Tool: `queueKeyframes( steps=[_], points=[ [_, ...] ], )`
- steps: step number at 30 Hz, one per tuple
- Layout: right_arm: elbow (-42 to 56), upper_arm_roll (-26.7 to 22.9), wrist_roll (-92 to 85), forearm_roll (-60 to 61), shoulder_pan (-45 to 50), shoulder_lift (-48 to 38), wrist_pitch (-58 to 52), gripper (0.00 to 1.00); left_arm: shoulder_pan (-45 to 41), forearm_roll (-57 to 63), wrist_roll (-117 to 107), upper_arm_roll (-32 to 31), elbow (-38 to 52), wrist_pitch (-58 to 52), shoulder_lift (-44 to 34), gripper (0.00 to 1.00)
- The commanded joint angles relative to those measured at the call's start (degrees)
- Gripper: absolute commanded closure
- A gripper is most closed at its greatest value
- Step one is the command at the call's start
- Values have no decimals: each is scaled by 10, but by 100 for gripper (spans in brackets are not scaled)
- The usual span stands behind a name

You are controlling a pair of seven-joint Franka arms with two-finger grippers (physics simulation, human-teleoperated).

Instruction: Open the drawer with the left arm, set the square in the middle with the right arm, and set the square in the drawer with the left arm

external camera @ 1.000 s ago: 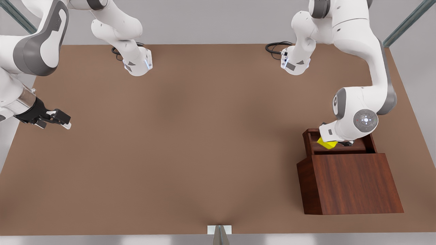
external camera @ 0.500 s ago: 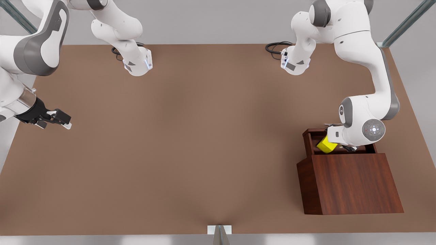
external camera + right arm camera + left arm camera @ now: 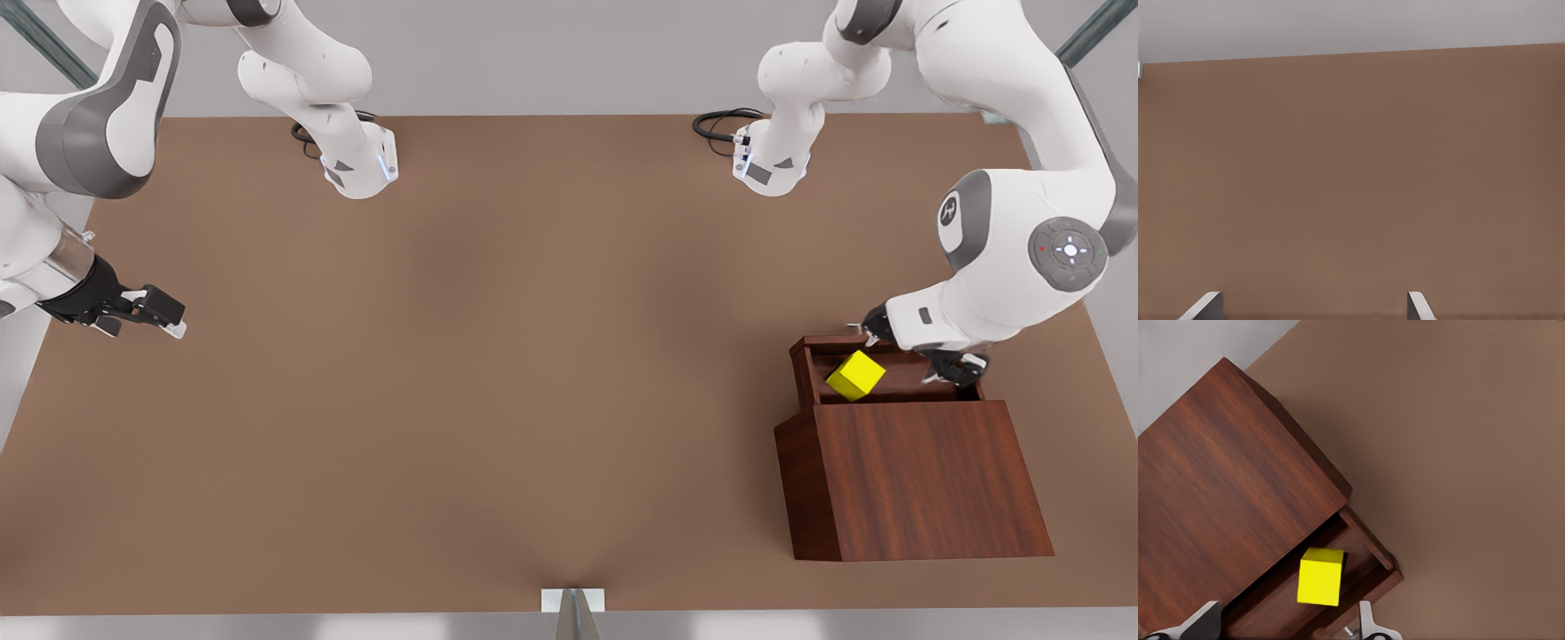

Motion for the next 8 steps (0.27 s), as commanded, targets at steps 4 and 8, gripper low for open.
queueKeyframes(
  steps=[4,8],
  points=[
    [-1,0,-1,-1,0,0,0,0,29,56,-554,-41,-10,33,-20,0],
    [-1,0,0,-1,1,1,0,0,29,52,-572,-41,-47,75,-34,0]
  ],
)
